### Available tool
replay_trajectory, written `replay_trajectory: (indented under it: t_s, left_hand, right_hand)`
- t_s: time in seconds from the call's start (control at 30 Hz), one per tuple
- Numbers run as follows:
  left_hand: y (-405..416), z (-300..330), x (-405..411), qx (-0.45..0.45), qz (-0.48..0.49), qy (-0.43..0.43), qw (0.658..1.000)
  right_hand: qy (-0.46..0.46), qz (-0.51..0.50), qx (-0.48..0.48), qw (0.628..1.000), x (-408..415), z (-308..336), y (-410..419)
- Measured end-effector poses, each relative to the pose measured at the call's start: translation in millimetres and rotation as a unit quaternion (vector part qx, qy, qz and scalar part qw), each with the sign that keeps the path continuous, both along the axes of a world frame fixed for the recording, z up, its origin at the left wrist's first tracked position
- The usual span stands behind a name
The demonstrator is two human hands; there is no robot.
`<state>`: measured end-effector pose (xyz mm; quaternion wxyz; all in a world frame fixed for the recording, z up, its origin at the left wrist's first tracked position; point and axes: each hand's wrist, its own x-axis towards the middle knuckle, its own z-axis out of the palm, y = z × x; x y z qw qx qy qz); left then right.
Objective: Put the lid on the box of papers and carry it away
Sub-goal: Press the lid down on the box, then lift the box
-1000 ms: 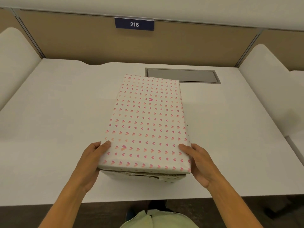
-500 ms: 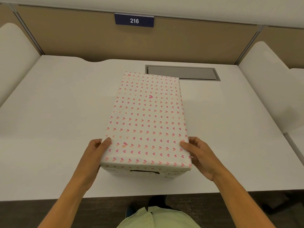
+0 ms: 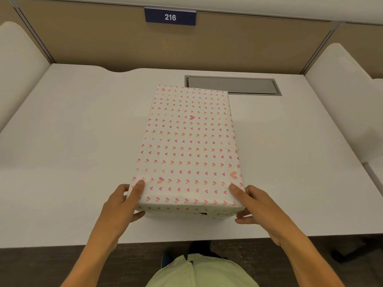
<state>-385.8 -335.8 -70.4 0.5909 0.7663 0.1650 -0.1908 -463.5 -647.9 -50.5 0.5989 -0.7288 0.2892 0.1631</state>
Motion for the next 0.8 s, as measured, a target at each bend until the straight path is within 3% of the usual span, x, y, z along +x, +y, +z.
replay_trajectory:
  t_s: [0.43, 0.8]
  left_hand:
    - [4, 0, 3, -0.023, 0.009, 0.007, 1.000]
    - [9, -1, 1, -0.039, 0.022, 0.039, 0.998]
  right_hand:
    - [-0.001, -0.050, 0.137, 0.989, -9, -3, -6]
    - [-0.017, -0.019, 0.100, 0.995, -16, -3, -11]
